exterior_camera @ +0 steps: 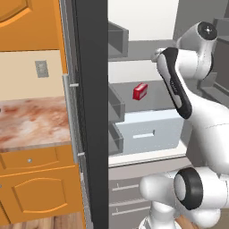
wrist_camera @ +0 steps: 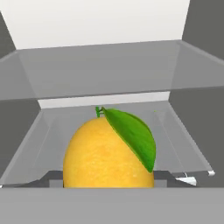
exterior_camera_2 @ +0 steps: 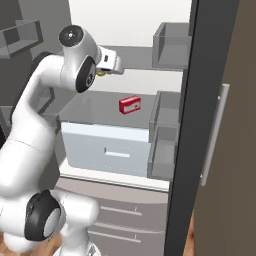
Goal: Pick lemon from the fridge and place it on the plate on the counter.
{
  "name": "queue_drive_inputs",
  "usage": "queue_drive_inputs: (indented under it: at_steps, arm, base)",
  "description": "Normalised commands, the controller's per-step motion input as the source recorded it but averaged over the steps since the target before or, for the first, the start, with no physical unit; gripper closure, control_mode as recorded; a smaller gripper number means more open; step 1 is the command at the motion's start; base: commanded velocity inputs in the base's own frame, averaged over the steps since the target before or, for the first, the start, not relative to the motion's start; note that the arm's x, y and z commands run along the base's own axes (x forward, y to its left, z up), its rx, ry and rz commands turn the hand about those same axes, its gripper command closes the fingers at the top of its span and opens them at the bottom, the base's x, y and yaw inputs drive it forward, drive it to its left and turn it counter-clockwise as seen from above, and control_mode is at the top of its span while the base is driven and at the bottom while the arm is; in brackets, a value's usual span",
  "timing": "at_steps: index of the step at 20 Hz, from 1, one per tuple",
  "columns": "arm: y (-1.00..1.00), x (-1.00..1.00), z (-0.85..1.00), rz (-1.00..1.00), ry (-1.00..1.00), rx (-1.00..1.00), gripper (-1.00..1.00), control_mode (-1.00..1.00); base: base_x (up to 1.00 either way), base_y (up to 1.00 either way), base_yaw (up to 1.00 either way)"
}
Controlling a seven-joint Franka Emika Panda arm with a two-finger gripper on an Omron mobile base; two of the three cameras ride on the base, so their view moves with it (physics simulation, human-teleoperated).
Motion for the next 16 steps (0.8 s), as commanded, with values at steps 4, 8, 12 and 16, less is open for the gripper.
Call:
queue_drive_inputs:
  at_steps: [4, 8, 12, 16]
  arm:
    - [0.11, -0.99, -0.37, 0.00, 0.00, -0.01, 1.00, -1.00]
    - [0.00, -0.98, -0.28, 0.00, 0.00, 0.00, 1.00, -1.00]
    - [0.00, -0.80, -0.10, 0.00, 0.00, 0.00, 1.00, -1.00]
    - [0.00, -0.57, -0.05, 0.00, 0.00, 0.00, 1.00, -1.00]
  base:
    - [0.00, 0.00, 0.00]
    - [0.00, 0.00, 0.00]
    - [0.00, 0.00, 0.00]
    - [0.00, 0.00, 0.00]
